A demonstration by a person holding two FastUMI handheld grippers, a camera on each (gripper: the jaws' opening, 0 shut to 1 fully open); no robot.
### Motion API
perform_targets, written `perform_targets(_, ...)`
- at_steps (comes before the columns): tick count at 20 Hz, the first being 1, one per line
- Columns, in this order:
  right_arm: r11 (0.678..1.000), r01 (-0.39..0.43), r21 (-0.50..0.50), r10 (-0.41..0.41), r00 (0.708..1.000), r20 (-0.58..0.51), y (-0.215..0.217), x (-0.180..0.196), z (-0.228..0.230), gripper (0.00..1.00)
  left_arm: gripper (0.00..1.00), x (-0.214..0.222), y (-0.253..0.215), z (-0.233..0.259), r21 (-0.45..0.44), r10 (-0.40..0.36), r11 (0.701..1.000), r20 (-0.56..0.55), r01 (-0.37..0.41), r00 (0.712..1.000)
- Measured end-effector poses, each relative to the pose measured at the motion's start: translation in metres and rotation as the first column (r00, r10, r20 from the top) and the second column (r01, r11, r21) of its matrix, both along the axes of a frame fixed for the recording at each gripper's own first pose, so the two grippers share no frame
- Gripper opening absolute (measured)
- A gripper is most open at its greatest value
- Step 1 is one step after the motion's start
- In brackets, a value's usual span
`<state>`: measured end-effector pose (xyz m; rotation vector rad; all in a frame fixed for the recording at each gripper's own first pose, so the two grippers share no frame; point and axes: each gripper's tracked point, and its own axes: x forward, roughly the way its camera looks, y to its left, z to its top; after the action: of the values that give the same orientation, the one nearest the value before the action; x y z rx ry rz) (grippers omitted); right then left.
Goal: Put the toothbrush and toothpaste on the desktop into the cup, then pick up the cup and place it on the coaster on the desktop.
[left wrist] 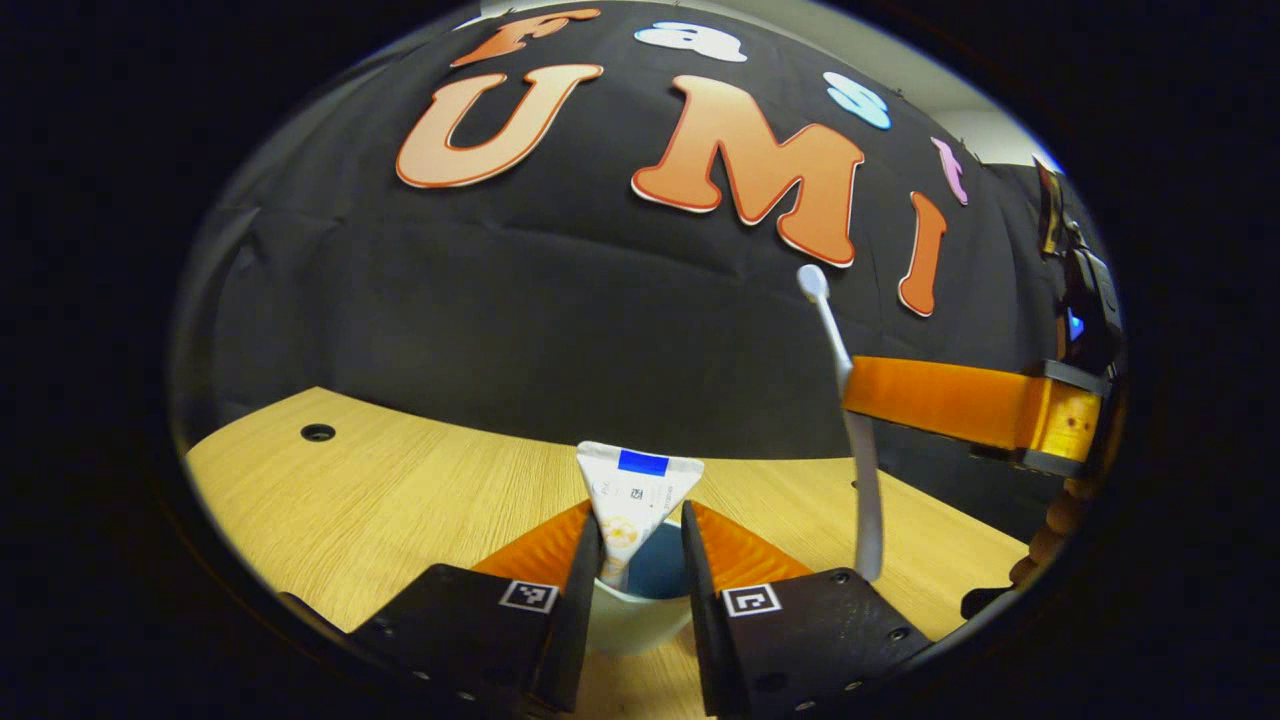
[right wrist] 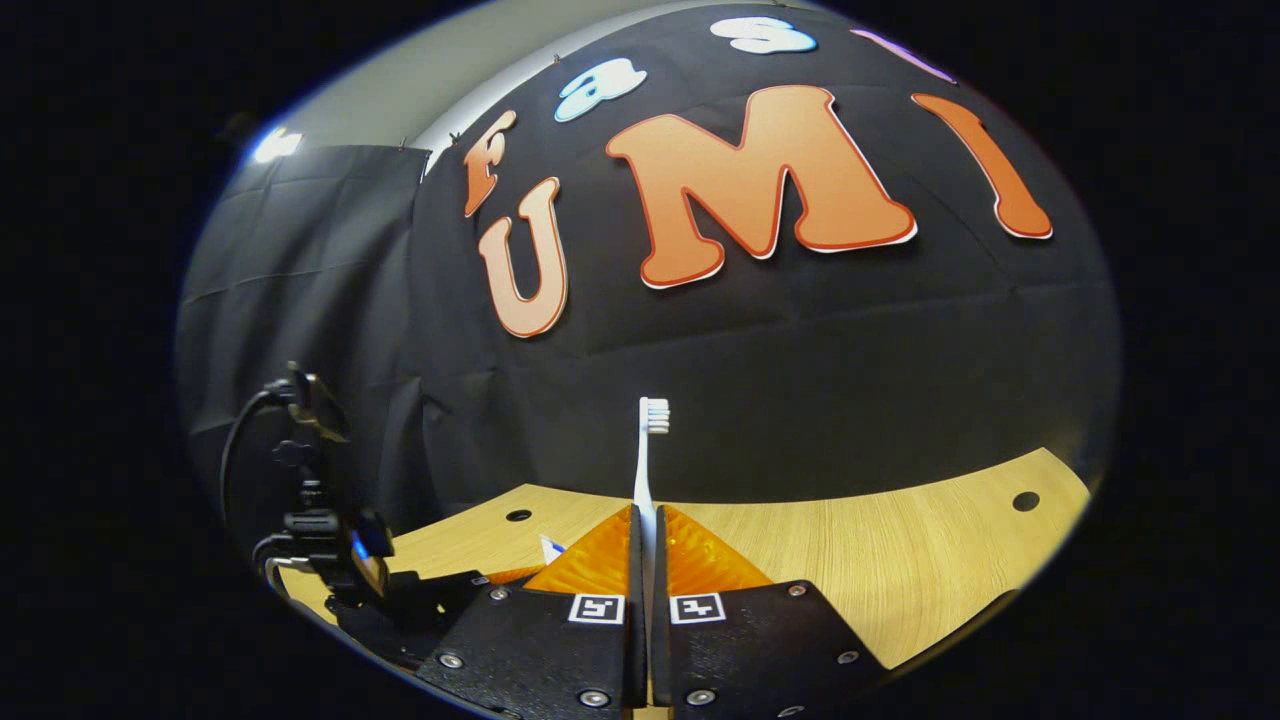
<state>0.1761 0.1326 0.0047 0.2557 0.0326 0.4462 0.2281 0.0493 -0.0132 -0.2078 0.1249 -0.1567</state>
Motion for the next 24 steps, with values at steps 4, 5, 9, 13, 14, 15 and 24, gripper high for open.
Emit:
perform_targets(4,0.998,-0.025,0.06,0.025,1.0,0.004,0.009,0.017,-0.001,0.02,0.82,-0.015,0.003,0.022,0.038,-0.003,0.999,0.064,0.001,0.998)
perform_targets(5,0.997,-0.03,0.074,0.029,1.0,0.011,0.011,0.021,-0.001,0.02,0.82,-0.019,0.007,0.026,0.033,0.003,0.999,0.082,-0.005,0.997)
perform_targets(9,0.986,-0.058,0.158,0.045,0.995,0.089,0.015,0.034,0.013,0.02,0.93,-0.035,0.023,0.044,0.029,0.025,0.999,0.131,-0.029,0.991)
perform_targets(13,0.977,-0.065,0.202,0.039,0.991,0.13,0.02,0.047,0.017,0.07,0.93,-0.044,0.042,0.056,0.034,0.057,0.997,0.177,-0.064,0.983)
perform_targets(14,0.976,-0.066,0.206,0.039,0.991,0.132,0.022,0.05,0.014,0.02,0.93,-0.045,0.045,0.056,0.034,0.065,0.997,0.182,-0.073,0.981)
perform_targets(15,0.975,-0.068,0.211,0.04,0.99,0.134,0.023,0.053,0.012,0.02,0.93,-0.047,0.046,0.055,0.032,0.069,0.997,0.187,-0.076,0.98)
perform_targets(24,0.981,-0.123,0.153,0.104,0.987,0.125,0.045,0.052,-0.008,0.05,0.93,-0.047,0.052,0.039,0.067,0.101,0.992,0.132,-0.11,0.986)
